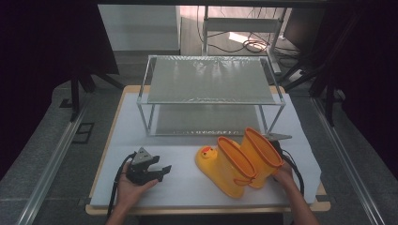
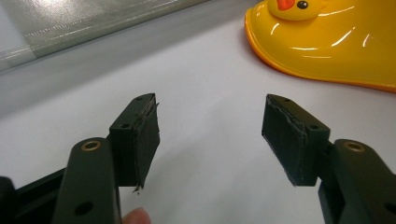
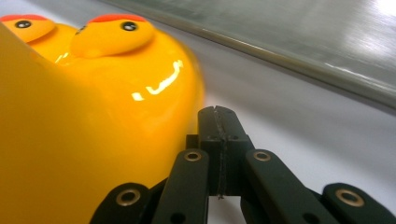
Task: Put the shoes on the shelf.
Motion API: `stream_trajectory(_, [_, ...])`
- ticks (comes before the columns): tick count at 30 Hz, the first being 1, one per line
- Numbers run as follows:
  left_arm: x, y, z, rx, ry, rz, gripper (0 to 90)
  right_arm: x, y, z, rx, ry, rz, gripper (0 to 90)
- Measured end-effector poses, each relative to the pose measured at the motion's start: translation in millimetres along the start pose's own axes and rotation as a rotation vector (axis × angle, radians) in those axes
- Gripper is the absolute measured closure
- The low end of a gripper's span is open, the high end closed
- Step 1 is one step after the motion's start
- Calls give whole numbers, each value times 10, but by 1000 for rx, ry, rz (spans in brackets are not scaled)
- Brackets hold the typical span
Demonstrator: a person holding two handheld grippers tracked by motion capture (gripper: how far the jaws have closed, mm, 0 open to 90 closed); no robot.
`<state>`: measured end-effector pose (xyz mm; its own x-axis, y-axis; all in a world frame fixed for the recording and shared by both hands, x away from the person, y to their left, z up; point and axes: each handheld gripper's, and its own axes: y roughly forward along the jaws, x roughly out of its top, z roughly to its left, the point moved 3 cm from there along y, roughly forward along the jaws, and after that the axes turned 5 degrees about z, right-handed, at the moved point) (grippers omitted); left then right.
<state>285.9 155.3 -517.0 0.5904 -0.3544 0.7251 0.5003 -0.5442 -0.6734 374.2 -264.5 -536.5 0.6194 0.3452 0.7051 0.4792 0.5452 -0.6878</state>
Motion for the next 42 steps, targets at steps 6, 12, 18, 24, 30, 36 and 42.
stream_trajectory(6, [9, -20, 1, 1, -2, -6, 363, -257, -435, -114, -30, 37, -19, 894])
stream_trajectory(12, [20, -7, -29, -2, 5, -4, 363, -681, -715, -142, -61, 108, -12, 894])
stream_trajectory(18, [27, 3, -47, -6, 8, -3, 363, -755, -743, 91, -15, 57, 13, 894])
stream_trajectory(24, [26, -9, -36, -3, 7, -5, 362, -674, -630, 335, -2, 12, 29, 894])
stream_trajectory(30, [25, -15, -32, -4, 8, -7, 363, -666, -604, 343, -1, 35, 20, 893])
stream_trajectory(36, [21, -24, -17, -1, 4, -9, 362, -602, -683, 274, 4, 44, -29, 821])
stream_trajectory(42, [18, -26, -13, -1, 4, -8, 363, -403, -986, 226, 44, 48, -97, 597])
